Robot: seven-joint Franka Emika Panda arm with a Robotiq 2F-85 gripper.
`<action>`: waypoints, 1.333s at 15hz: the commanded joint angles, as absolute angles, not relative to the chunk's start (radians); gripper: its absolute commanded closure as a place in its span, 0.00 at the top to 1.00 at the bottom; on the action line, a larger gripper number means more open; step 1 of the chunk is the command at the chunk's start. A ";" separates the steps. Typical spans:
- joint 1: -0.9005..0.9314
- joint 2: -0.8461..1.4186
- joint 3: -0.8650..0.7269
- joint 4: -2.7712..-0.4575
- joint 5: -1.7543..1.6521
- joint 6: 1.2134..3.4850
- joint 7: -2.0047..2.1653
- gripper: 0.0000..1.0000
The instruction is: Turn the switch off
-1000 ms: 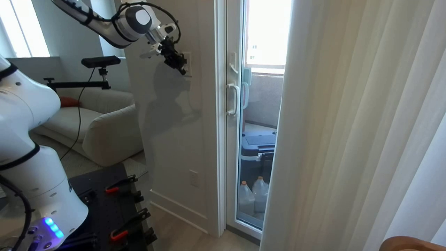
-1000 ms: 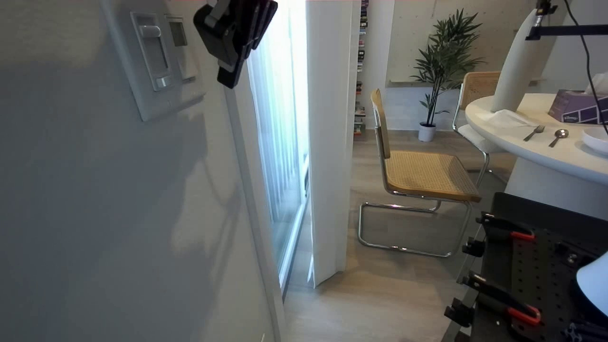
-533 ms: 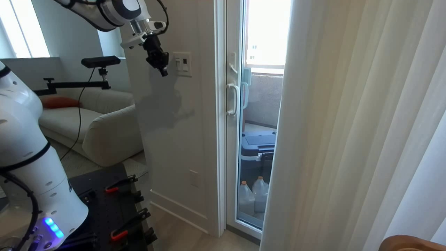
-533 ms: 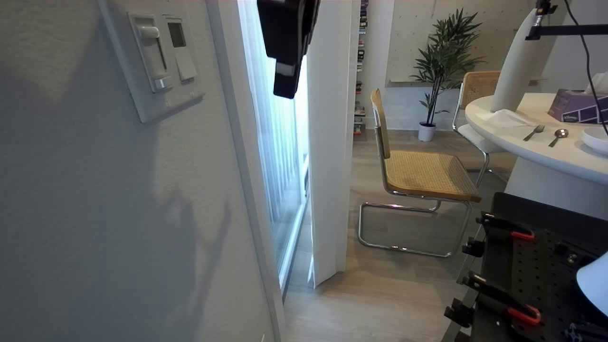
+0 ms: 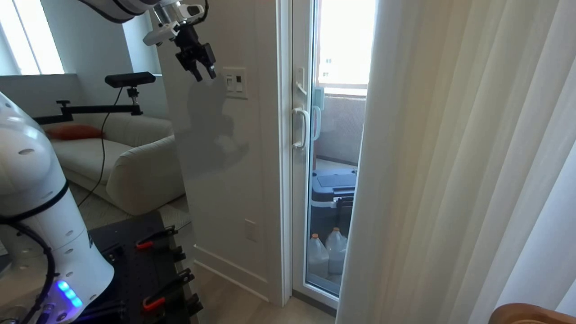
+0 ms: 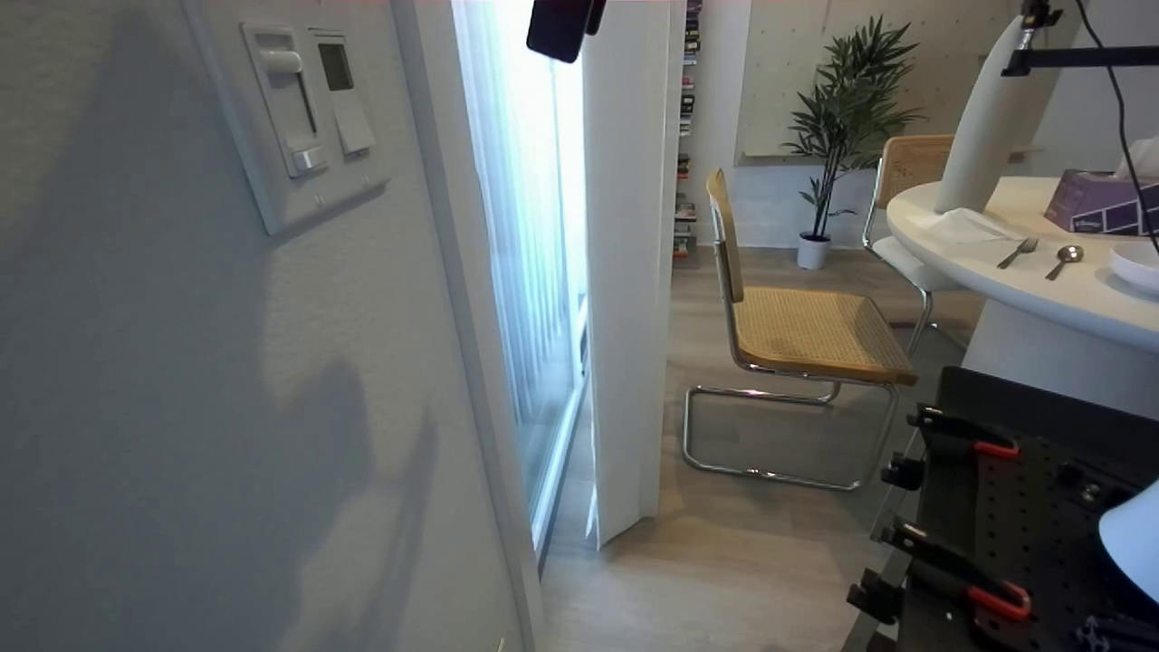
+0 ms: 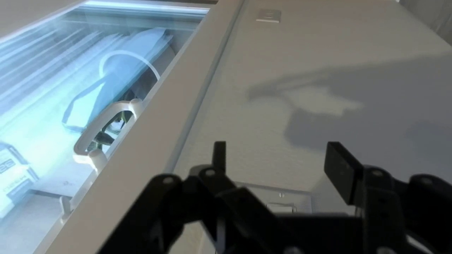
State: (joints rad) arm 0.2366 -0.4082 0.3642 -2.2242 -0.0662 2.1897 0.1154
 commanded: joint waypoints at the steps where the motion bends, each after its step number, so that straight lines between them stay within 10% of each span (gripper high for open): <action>1: 0.274 -0.447 0.323 -2.279 -0.042 2.271 0.076 1.00; 8: 0.282 -0.434 0.340 -2.337 -0.061 2.523 0.109 1.00; 9: 0.279 -0.432 0.344 -2.341 -0.065 2.560 0.116 0.75; 20: 0.239 -0.377 0.375 -2.351 -0.100 2.788 0.141 0.00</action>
State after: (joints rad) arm 0.2663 -0.4018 0.3578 -2.3535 -0.0705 2.7310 0.1086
